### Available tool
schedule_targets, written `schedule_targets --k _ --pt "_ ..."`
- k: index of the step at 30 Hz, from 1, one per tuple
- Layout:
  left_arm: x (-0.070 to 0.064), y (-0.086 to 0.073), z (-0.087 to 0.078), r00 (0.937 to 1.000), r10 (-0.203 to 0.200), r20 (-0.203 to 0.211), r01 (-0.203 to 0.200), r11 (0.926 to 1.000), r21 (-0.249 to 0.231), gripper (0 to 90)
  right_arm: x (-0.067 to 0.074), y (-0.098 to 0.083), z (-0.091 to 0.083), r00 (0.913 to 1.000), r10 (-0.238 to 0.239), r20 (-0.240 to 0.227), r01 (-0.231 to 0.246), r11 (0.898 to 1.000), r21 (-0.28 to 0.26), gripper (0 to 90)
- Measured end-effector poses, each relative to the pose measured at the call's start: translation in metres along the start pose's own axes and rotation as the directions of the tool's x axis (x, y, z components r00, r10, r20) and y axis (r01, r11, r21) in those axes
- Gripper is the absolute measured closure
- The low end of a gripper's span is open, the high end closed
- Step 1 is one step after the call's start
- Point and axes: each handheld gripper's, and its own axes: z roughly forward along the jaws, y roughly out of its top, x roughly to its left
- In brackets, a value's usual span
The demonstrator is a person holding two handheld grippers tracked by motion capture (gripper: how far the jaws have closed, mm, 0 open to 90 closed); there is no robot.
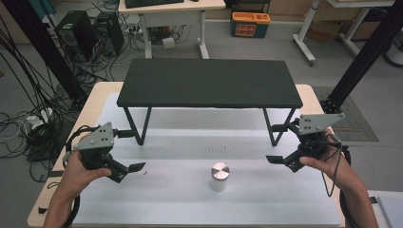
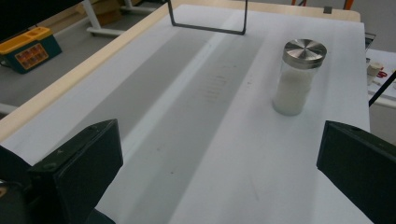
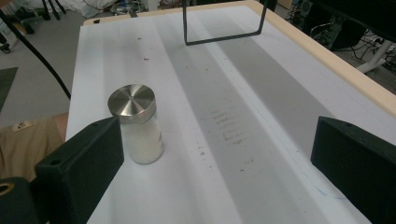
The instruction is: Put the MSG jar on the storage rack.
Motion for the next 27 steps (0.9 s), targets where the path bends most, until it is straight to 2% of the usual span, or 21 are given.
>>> schedule_targets --k 8,10,13,16,18,27 --pt "-0.001 -0.002 -0.001 1.0 -0.002 -0.003 0.002 1.0 0.001 0.6 0.002 -0.005 0.004 1.0 0.004 -0.005 -0.004 1.0 -0.012 2.1" --pt "-0.002 -0.003 -0.001 1.0 -0.006 -0.002 0.006 1.0 -0.005 0.6 0.003 -0.007 0.006 0.9999 0.005 -0.012 -0.005 1.0 -0.014 1.6" --pt "-0.003 -0.003 -0.002 1.0 -0.004 0.0 0.004 1.0 -0.008 0.6 0.005 -0.014 0.011 0.9996 0.005 -0.029 -0.007 0.999 -0.045 1.3" --pt "-0.004 -0.003 -0.002 1.0 -0.004 0.002 0.004 1.0 -0.008 0.6 0.007 -0.017 0.016 0.9992 0.005 -0.039 -0.006 0.999 -0.046 1.2" --pt "-0.005 -0.003 -0.003 1.0 -0.001 0.002 0.001 1.0 -0.009 0.6 0.01 -0.019 0.026 0.9983 0.003 -0.059 -0.005 1.0 -0.03 1.2" --pt "-0.008 -0.002 -0.004 1.0 0.003 0.002 -0.003 0.9999 -0.011 0.6 0.012 -0.028 0.055 0.993 0.015 -0.117 -0.015 1.0 -0.001 1.1"
